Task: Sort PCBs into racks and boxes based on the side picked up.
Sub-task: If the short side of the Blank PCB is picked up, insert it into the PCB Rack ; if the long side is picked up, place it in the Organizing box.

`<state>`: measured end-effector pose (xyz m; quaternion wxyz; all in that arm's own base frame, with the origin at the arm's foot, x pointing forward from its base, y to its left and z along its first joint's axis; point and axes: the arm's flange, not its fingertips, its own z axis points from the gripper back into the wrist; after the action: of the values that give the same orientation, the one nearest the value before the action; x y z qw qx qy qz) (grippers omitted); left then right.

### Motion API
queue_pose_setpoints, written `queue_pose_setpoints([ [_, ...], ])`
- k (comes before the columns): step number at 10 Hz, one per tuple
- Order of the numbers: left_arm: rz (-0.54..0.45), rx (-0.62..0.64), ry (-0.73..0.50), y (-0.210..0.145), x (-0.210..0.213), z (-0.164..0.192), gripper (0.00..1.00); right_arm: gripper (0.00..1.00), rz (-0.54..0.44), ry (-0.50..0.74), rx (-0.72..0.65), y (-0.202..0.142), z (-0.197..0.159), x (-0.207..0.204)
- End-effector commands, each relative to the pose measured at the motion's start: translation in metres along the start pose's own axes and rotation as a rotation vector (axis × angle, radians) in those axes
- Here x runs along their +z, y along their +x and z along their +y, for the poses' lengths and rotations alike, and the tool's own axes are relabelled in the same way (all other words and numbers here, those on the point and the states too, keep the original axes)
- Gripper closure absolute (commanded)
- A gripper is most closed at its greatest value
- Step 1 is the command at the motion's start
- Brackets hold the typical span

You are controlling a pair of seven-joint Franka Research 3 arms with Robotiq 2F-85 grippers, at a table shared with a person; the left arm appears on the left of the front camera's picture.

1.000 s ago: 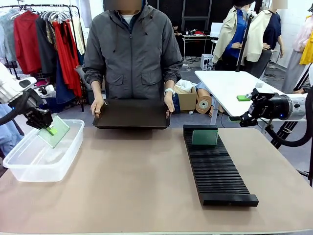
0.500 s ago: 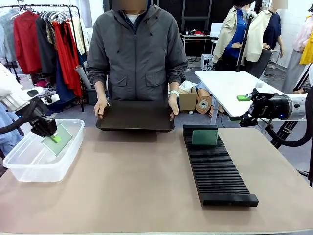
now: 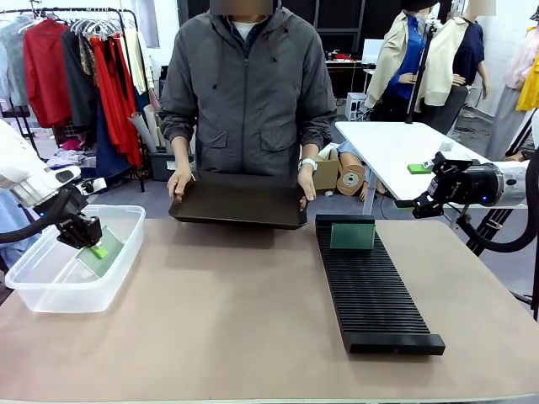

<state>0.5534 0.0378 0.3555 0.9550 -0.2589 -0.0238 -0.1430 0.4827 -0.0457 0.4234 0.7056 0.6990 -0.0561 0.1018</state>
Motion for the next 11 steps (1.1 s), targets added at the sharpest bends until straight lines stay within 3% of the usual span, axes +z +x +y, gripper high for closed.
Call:
queue_pose_setpoints([
  [1, -0.045, 0.016, -0.008, 0.002, -0.005, 0.001, 1.0, 0.0, -0.003, -0.006, -0.008, 0.0, 0.004, 0.0],
  [4, -0.076, 0.026, -0.027, 0.005, -0.014, 0.01, 1.0, 0.0, -0.003, -0.006, -0.008, 0.0, 0.004, 0.0],
  [5, -0.08, 0.027, -0.028, 0.007, -0.014, 0.011, 0.96, 0.0, -0.003, -0.006, -0.008, 0.0, 0.004, 0.0],
  [11, -0.067, 0.026, 0.013, 0.009, -0.003, 0.009, 0.04, 0.0, -0.003, -0.006, -0.008, 0.0, 0.004, 0.0],
])
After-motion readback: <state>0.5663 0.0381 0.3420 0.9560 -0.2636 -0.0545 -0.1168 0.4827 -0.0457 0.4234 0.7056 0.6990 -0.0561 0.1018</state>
